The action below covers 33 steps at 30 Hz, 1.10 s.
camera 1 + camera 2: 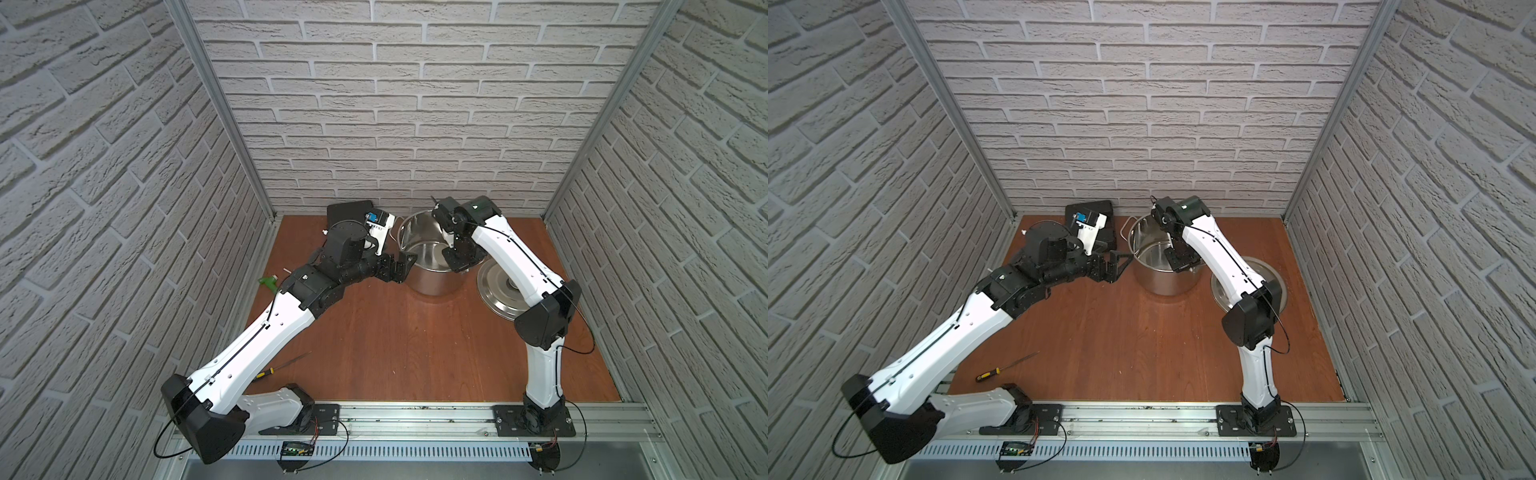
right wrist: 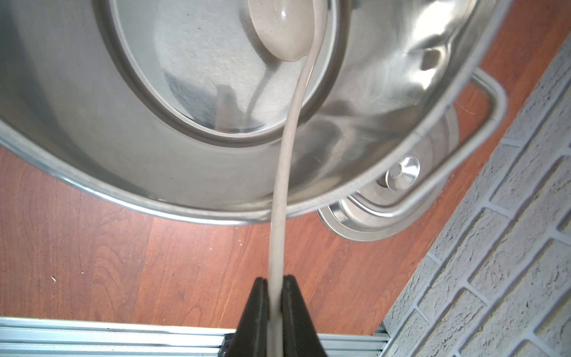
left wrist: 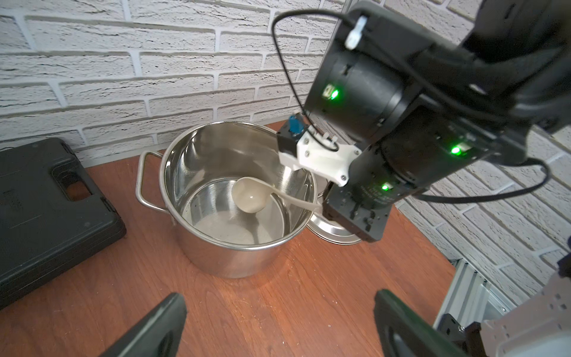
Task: Stir the soup with a spoon
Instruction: Stir the soup in the pan with a stick.
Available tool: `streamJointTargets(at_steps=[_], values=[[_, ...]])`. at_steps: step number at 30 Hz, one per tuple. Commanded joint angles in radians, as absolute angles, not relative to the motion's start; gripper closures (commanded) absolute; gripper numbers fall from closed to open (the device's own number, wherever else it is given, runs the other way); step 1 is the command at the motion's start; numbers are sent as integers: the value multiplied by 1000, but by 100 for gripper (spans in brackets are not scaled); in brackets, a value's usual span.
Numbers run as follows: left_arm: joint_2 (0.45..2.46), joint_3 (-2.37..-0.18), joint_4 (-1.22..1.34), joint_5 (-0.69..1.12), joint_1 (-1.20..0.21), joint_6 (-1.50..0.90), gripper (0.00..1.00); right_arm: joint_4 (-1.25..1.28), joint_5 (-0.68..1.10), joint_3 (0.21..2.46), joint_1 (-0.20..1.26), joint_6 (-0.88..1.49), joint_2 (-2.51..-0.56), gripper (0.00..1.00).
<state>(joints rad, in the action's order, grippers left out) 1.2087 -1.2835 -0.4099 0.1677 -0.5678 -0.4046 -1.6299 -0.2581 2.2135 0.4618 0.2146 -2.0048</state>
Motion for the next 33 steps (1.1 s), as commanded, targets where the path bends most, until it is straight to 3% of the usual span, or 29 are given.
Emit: streamJointTargets(at_steps=[1,11,15,21,33], values=[[1207,-1289,-360,157,-574,-403,2,-1648,-295,2214,432,221,-1942,98],[1203,-1295,-382,150,-576,-401,2,-1695,-228,2511,429,204,-2150,98],[1201,-1289,-382,145,-579,-405,2,-1674,-190,2525,456,210,-2164,98],[1208,-1288,-370,140,-580,-407,2,-1707,-174,2494,489,219,-2143,98],[1229,-1302,-360,138,-591,-407,2,-1641,-257,2187,437,213,-1914,98]])
